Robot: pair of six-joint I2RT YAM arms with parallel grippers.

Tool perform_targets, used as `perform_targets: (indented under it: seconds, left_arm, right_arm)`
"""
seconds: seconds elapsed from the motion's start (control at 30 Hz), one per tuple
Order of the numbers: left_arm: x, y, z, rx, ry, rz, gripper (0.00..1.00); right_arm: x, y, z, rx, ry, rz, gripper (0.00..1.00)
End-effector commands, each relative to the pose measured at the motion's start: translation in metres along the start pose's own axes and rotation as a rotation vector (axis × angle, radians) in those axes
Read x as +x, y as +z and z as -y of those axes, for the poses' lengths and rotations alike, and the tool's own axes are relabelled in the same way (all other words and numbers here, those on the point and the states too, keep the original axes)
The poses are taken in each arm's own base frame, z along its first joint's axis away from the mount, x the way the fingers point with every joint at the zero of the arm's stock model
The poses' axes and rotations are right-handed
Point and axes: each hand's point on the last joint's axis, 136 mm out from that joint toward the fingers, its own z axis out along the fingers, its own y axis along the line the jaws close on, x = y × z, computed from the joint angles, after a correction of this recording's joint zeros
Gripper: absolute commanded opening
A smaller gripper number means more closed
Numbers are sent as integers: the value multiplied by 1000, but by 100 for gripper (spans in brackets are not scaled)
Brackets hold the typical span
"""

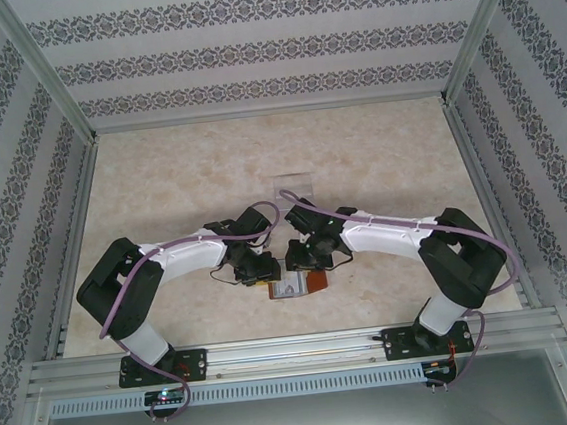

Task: Take the credit cards out of the card holder

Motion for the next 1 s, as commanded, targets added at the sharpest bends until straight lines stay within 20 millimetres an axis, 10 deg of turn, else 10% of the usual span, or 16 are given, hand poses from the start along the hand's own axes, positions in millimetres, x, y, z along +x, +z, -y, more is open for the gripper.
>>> perform_targets:
  seconds: [0.0,0.97]
  left_arm:
    - [7,11,-22,-72,-29,-31,33]
    - [0,3,-15,7,-61,10,36]
  right_arm:
    - [2,-2,-10,-55,-4,-7,29]
    - [8,21,18,67,17,-59,38]
